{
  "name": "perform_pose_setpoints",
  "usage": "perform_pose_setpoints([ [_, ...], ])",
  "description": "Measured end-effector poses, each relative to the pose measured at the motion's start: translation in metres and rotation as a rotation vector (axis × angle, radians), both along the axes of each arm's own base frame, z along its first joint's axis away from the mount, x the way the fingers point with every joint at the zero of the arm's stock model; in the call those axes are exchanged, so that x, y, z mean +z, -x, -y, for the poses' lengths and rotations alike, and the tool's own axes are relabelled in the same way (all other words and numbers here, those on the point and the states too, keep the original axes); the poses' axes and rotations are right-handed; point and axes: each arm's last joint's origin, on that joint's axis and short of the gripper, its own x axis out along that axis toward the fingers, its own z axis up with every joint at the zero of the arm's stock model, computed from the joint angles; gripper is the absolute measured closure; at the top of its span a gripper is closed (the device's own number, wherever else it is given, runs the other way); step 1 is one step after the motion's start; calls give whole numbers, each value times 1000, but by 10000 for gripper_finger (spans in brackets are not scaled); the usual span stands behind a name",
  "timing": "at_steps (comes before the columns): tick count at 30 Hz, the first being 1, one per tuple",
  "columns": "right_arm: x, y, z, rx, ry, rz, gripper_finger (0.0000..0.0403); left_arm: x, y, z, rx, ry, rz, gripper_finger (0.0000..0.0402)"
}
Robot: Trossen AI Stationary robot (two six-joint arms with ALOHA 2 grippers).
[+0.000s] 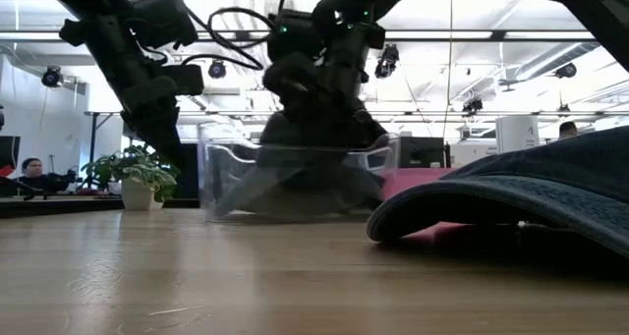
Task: Pick & Place hat
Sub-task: Put the black cap into the transparent bin
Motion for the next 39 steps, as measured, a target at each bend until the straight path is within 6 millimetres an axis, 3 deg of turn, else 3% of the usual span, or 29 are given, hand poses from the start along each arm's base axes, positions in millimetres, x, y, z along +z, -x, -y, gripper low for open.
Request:
perform_pose_setpoints([
  [5, 15, 11, 1, 84, -59, -41, 287, 0, 0, 0, 21, 2, 5, 323],
  [13, 96, 40, -3, 252, -26, -30, 287, 0, 0, -1, 31, -8, 5, 323],
  [18, 149, 53, 10, 174, 97, 142, 287, 0, 0, -1, 48, -22, 4, 323],
  [21, 161, 47, 32, 53, 195, 265, 287, 1, 0, -2, 67, -50, 8, 323],
  [24, 156, 48, 40, 15, 65, 251, 287, 1, 0, -2, 79, -45, 13, 323],
  [28, 131, 50, 23, 51, -25, 120, 287, 2, -1, -2, 94, -36, 20, 323],
  [39, 58, 41, -10, -60, -126, 23, 288, 1, 0, -2, 105, -29, 21, 323],
])
